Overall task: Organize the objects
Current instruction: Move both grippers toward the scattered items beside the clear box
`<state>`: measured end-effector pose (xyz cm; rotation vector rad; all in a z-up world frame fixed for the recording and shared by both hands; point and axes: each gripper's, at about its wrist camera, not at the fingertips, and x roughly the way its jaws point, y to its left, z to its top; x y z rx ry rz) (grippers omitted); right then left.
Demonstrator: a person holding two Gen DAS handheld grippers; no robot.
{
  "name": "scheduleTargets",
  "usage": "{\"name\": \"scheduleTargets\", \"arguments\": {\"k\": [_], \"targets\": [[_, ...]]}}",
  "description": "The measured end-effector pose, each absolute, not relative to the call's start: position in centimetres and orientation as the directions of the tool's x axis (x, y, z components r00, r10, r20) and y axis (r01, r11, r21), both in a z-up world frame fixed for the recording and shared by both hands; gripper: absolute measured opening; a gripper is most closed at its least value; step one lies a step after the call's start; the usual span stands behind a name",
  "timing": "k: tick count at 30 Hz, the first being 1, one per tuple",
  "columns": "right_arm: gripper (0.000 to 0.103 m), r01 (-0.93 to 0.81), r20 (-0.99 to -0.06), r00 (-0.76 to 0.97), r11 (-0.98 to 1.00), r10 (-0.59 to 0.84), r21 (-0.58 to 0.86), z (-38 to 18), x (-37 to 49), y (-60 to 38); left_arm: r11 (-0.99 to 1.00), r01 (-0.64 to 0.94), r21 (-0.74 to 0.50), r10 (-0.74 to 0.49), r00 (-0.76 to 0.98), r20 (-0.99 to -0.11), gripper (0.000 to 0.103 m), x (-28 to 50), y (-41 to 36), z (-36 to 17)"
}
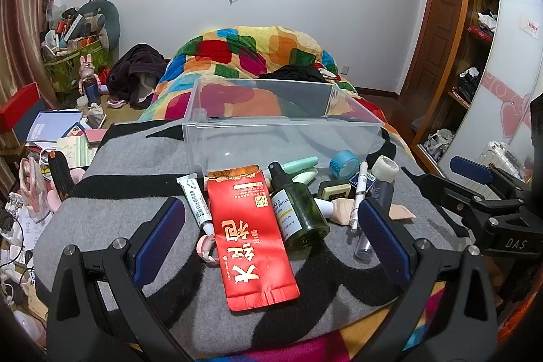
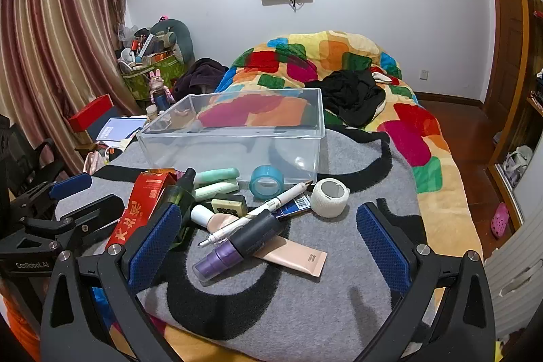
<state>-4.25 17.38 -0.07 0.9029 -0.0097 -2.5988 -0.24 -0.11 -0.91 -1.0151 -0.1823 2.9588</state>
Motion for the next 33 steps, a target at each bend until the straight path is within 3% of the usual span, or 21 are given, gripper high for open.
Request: {"name": "scheduleTargets", "arguments": {"k": [33], "targets": [[0.103,0.365,-0.616,-0.694,-0.92,-0.373,0.147,-0.93,-4.94,17.25,-0.991,0.029,-0.131,0.06,-0.778,-0.625,0.103,-0.43,-0.36,-1.55]]}}
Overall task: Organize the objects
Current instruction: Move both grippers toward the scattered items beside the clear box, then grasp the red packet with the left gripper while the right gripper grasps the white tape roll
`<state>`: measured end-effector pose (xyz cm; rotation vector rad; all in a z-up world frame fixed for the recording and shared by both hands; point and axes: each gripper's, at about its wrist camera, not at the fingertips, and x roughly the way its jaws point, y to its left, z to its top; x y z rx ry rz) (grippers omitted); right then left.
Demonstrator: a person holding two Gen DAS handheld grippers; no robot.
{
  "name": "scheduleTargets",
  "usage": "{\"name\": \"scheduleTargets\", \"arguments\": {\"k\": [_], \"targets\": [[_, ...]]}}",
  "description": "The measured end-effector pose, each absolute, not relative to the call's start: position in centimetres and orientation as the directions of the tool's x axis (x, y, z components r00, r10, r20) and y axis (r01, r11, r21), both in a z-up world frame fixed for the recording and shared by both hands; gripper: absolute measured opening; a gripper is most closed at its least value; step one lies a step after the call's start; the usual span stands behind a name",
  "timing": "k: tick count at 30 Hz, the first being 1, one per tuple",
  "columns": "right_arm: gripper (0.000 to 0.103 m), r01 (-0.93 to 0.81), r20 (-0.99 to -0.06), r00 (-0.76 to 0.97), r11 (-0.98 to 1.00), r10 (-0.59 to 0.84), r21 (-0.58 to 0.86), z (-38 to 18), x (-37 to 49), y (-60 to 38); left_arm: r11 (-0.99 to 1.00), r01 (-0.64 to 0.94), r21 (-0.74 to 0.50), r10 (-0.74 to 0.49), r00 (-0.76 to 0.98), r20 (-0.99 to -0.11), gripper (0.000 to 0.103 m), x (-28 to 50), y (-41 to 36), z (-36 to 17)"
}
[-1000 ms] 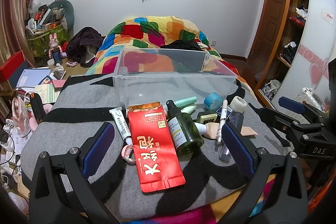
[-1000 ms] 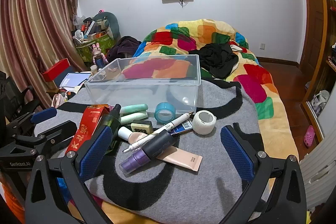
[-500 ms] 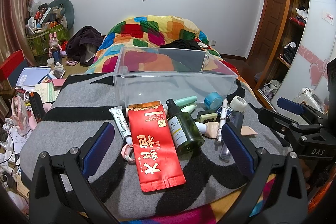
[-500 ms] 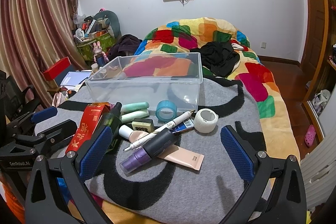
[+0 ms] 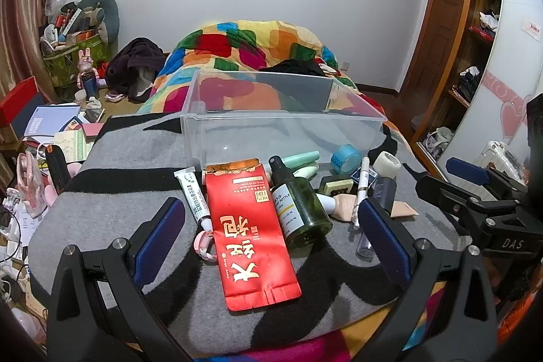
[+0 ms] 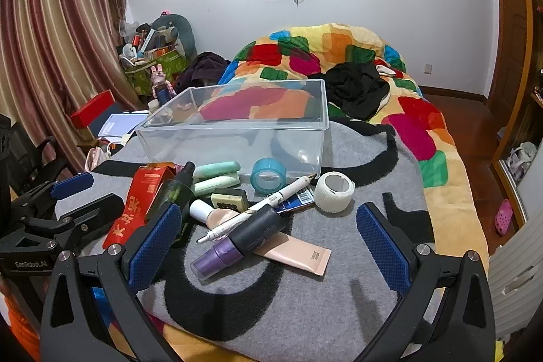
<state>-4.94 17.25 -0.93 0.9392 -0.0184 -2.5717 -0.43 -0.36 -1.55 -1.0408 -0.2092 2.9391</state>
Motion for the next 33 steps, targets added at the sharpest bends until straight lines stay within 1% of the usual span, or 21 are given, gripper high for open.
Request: {"name": "scheduleTargets", "arguments": {"k": [5,6,7,9,10,14,17,19,22,25,28,32,33], "targets": [[0.103,0.355,-0.62,-0.691,-0.922,-0.372,0.158,-1.4,-5.4,17.6,-0.992,0.02,-0.121,0.06,-0.778,-0.625,0.103,-0.7,0.0,-1.6],[0.103,0.352,-0.622,-0.69,-0.922,-0.371,0.16,-1.4,-5.5,17.7,-0.993,0.02,-0.119,0.06,-0.777,-0.627,0.102,-0.7,0.0,-1.6],[0.103,0.347,-0.625,-0.688,-0.923,-0.369,0.163,-1.6,-5.7,17.8,-0.993,0.019,-0.118,0.06,-0.775,-0.629,0.095,-0.8,0.0,-1.6],[0.103,0.337,-0.632,-0.685,-0.927,-0.363,0.167,-1.9,-6.1,18.1,-0.993,0.022,-0.116,0.059,-0.762,-0.645,0.086,-1.3,-0.1,-1.9],[0.102,0.331,-0.637,-0.684,-0.929,-0.356,0.165,-2.0,-6.3,18.3,-0.993,0.025,-0.119,0.06,-0.752,-0.656,0.085,-1.6,-0.2,-2.1],[0.101,0.297,-0.647,-0.694,-0.944,-0.316,0.144,-2.5,-7.3,19.3,-0.988,0.049,-0.143,0.062,-0.728,-0.683,0.085,-2.5,-1.0,-2.7],[0.097,0.273,-0.657,-0.693,-0.952,-0.297,0.142,-2.7,-8.4,20.3,-0.987,0.076,-0.144,0.047,-0.715,-0.698,0.085,-3.1,-1.7,-3.0],[0.092,0.258,-0.67,-0.686,-0.956,-0.284,0.141,-2.9,-9.4,20.9,-0.986,0.096,-0.139,0.031,-0.708,-0.706,0.085,-3.5,-2.1,-3.1],[0.087,0.243,-0.694,-0.667,-0.96,-0.27,0.14,-3.2,-10.9,21.6,-0.981,0.128,-0.149,0.018,-0.699,-0.715,0.085,-4.3,-3.2,-3.3],[0.083,0.24,-0.714,-0.64,-0.956,-0.285,0.167,-3.6,-12.2,22.1,-0.976,0.154,-0.155,0.01,-0.677,-0.736,0.084,-5.4,-4.0,-3.8],[0.082,0.247,-0.728,-0.615,-0.951,-0.301,0.185,-3.8,-13.4,22.0,-0.97,0.162,-0.181,0.032,-0.651,-0.758,0.083,-6.6,-4.5,-4.4],[0.08,0.273,-0.745,-0.592,-0.946,-0.307,0.172,-4.3,-14.2,21.1,-0.968,0.159,-0.192,0.048,-0.637,-0.769,0.083,-7.4,-4.5,-4.9],[0.077,0.281,-0.752,-0.585,-0.945,-0.305,0.165,-4.5,-14.3,20.9,-0.969,0.157,-0.191,0.049,-0.635,-0.771,0.083,-7.5,-4.4,-5.0]]}}
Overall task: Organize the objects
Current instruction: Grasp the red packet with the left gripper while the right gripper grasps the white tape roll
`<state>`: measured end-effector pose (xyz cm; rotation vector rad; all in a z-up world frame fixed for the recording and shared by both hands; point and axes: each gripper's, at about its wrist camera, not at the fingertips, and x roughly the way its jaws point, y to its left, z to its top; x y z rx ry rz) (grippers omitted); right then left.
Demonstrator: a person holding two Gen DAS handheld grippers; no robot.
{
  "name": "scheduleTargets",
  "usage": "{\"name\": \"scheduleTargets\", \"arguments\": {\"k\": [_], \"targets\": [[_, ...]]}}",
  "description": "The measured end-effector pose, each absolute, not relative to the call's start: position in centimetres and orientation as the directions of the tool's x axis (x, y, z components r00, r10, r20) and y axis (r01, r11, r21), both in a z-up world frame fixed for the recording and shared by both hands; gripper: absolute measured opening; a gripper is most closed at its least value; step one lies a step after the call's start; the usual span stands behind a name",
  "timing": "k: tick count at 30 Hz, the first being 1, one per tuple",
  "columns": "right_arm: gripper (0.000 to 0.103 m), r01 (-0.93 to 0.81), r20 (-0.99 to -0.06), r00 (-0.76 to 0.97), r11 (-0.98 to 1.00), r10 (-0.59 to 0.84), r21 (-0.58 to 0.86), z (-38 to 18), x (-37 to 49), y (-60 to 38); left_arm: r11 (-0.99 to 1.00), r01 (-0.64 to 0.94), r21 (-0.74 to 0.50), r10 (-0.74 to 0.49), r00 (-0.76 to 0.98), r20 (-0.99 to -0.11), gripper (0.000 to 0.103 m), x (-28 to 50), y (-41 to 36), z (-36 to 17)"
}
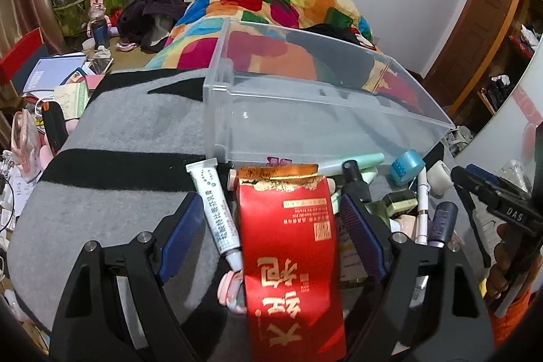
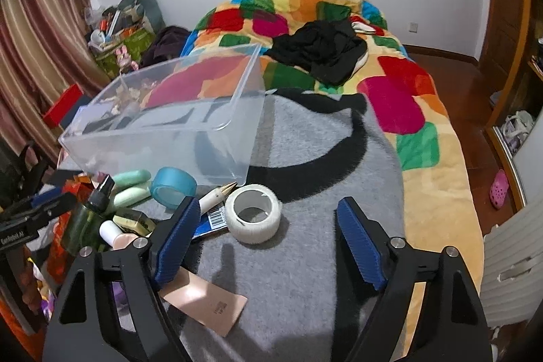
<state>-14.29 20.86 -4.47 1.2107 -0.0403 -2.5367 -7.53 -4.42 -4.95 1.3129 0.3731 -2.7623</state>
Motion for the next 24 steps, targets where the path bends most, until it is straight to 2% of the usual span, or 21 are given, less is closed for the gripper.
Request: {"name": "scheduleTargets", "arguments": {"k": [2,4,5,7,9,16,24], "targets": [[0.071,0.293,-0.766,-0.566,-0.943,-0.305,0.159,-5.0,-14.6,20.3,-0.969,0.152,-0.193,0.056,-0.63,-0.775,0.081,-7.9,-4.4,-5.1],[0.061,0.295,-0.781,-0.541,-0.94,-0.312,0.171,-5.6,-15.0,20.1,-0.971,0.142,-0.191,0.063,-0.62,-0.782,0.071,-8.3,-4.3,-5.4],[0.057,0.292,-0.786,-0.53,-0.939,-0.318,0.183,-6.0,-15.2,20.1,-0.975,0.142,-0.172,0.048,-0.622,-0.782,0.07,-8.3,-4.2,-5.5],[0.048,0.291,-0.796,-0.509,-0.936,-0.326,0.197,-6.5,-15.5,20.1,-0.98,0.132,-0.151,0.036,-0.628,-0.778,0.059,-8.2,-3.8,-5.4],[0.036,0.296,-0.798,-0.498,-0.931,-0.341,0.213,-6.8,-15.6,20.2,-0.982,0.123,-0.143,0.033,-0.632,-0.774,0.057,-8.0,-3.5,-5.4],[0.036,0.303,-0.769,-0.544,-0.933,-0.336,0.193,-5.9,-14.4,20.4,-0.983,0.123,-0.138,0.024,-0.654,-0.757,0.057,-6.7,-3.6,-4.8],[0.036,0.333,-0.715,-0.591,-0.92,-0.374,0.207,-2.7,-13.1,20.1,-0.984,0.097,-0.15,0.033,-0.728,-0.685,0.057,-5.5,-4.0,-0.9]]}}
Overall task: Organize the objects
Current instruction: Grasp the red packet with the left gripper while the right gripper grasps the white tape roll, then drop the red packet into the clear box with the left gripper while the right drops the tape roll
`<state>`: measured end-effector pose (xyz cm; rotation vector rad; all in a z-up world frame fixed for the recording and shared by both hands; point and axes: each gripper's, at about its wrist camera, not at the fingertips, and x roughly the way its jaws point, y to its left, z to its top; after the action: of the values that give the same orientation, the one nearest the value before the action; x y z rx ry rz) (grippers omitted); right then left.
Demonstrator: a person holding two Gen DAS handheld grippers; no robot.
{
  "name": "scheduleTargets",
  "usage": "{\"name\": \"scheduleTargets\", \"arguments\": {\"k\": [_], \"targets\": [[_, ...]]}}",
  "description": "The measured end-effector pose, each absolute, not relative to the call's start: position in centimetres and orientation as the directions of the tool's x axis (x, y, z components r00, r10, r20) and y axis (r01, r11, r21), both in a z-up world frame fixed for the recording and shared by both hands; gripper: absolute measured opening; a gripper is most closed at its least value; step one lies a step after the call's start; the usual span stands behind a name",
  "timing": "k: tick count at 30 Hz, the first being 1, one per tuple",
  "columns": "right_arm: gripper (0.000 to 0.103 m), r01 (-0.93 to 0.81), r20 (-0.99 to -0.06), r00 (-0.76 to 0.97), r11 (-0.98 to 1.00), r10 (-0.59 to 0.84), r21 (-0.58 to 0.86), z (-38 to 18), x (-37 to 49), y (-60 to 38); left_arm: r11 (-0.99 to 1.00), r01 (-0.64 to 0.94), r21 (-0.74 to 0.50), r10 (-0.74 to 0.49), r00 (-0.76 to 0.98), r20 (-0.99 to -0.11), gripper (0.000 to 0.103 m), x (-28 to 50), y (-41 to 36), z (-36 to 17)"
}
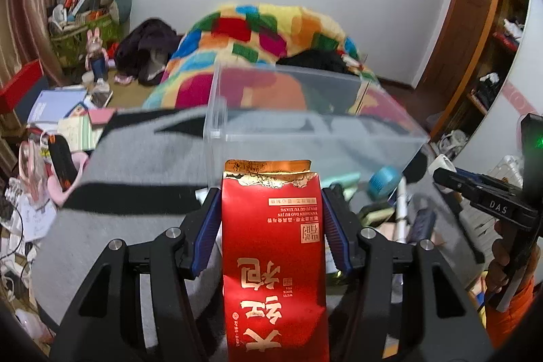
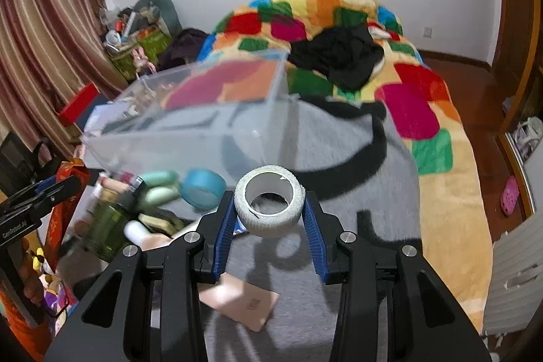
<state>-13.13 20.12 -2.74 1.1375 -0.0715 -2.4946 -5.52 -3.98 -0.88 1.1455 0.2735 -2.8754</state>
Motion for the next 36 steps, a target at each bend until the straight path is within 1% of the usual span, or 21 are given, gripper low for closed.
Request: {"name": "scheduleTargets", "arguments": {"k": [7,12,18,24,28,31,36], "targets": [[0.036,0.392,-0.661,-0.623,-0.898,-0.419,0.2,0.2,-12.8,18.2,-0.984,0.066,-0.165,0.056,-0.767,-0.639,0.057,-6.6,-4.3,1.8],[0.036,0.417,-0.654,-0.623,-0.89,-0.429,0.186,0.9,-13.7,16.7,-0.984,0.05,-0.172,0.074,-0.761,-0.644,0.057,-8.5,-4.8,2.4],[0.036,0.422,-0.683,-0.596,-0.888,-0.422,0.181,0.5,-16.3,15.0,-0.988,0.021,-0.151,0.09,-0.718,-0.69,0.057,-12.0,-4.7,2.1],[0.036,0.427,-0.723,-0.575,-0.894,-0.383,0.134,-0.1,-18.9,13.3,-0.99,0.004,-0.138,0.104,-0.638,-0.763,0.057,-16.0,-4.7,0.3],[0.036,0.438,-0.758,-0.55,-0.894,-0.351,0.096,-1.1,-20.3,11.9,-0.992,-0.006,-0.128,0.106,-0.6,-0.793,0.056,-17.8,-4.5,-0.6],[0.036,0.449,-0.779,-0.529,-0.89,-0.337,0.08,-1.9,-21.0,11.1,-0.995,-0.012,-0.097,0.085,-0.596,-0.799,0.056,-18.6,-4.2,-0.7],[0.036,0.459,-0.787,-0.517,-0.885,-0.338,0.079,-2.4,-21.3,10.3,-0.992,-0.009,-0.124,0.106,-0.588,-0.802,0.056,-19.2,-4.7,-0.7]]}}
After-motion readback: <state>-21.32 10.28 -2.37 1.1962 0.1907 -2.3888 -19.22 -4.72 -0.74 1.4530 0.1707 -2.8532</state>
